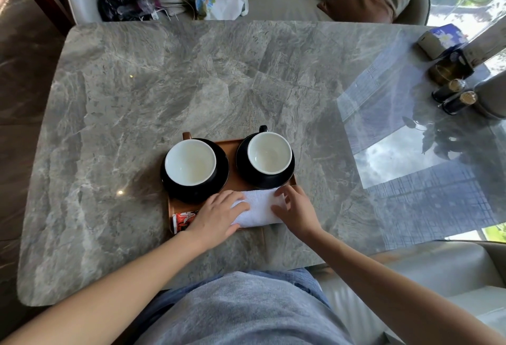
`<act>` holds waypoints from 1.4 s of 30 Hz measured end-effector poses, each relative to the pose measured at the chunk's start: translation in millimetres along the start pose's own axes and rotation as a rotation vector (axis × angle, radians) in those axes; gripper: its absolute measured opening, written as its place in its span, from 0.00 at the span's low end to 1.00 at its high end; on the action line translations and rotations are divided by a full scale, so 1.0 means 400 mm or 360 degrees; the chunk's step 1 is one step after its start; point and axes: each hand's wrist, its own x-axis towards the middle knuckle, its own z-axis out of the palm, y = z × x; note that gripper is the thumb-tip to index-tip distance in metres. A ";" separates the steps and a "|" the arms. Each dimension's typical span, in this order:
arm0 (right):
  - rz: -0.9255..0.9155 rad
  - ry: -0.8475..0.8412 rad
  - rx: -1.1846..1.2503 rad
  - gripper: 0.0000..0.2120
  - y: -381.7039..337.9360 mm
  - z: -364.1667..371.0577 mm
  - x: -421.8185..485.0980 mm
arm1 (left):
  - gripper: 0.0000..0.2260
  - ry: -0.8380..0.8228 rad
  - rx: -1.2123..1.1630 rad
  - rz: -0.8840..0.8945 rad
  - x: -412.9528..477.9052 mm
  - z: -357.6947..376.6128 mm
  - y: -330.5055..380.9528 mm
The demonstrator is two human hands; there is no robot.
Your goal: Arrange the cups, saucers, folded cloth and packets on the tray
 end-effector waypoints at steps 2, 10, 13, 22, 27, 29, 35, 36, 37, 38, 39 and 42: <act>0.0005 -0.0006 -0.0002 0.11 -0.005 0.006 0.001 | 0.20 -0.0002 0.0018 -0.0004 -0.006 -0.002 -0.005; 0.0009 -0.0006 -0.0009 0.11 -0.011 0.010 0.003 | 0.21 0.0002 0.0000 -0.0011 -0.010 0.000 -0.008; 0.0016 -0.0015 -0.0028 0.11 -0.014 0.010 0.006 | 0.21 -0.0004 0.0000 -0.0021 -0.009 0.002 -0.008; 0.0024 -0.0203 -0.0272 0.15 -0.036 -0.011 0.024 | 0.22 -0.0019 -0.0026 -0.0050 -0.005 0.008 -0.003; 0.0054 -0.0308 -0.0363 0.18 -0.053 -0.024 0.037 | 0.21 -0.0075 -0.0040 -0.0076 0.005 0.019 -0.003; 0.0042 -0.0340 -0.0402 0.18 -0.059 -0.028 0.036 | 0.23 -0.0076 -0.0006 -0.0056 -0.004 0.009 0.004; -0.0057 -0.0392 -0.0572 0.18 -0.069 -0.046 0.015 | 0.22 -0.0065 -0.0086 -0.0038 -0.019 0.020 -0.001; -0.0084 -0.0429 -0.0649 0.18 -0.073 -0.052 0.009 | 0.22 -0.0097 -0.0095 -0.0058 -0.020 0.015 -0.001; -0.0120 -0.0449 -0.0736 0.19 -0.076 -0.056 0.005 | 0.22 -0.0129 -0.0089 -0.0075 -0.018 0.006 -0.001; -0.0143 -0.0470 -0.0822 0.19 -0.083 -0.063 0.000 | 0.23 -0.0163 -0.0079 -0.0106 -0.015 -0.002 -0.002; -0.0167 -0.0476 -0.0895 0.20 -0.090 -0.068 -0.001 | 0.25 -0.0178 -0.0066 -0.0132 -0.012 -0.014 -0.003; -0.0229 -0.0508 -0.1038 0.21 -0.150 -0.099 -0.007 | 0.27 -0.0056 0.0069 -0.0195 0.001 -0.073 -0.015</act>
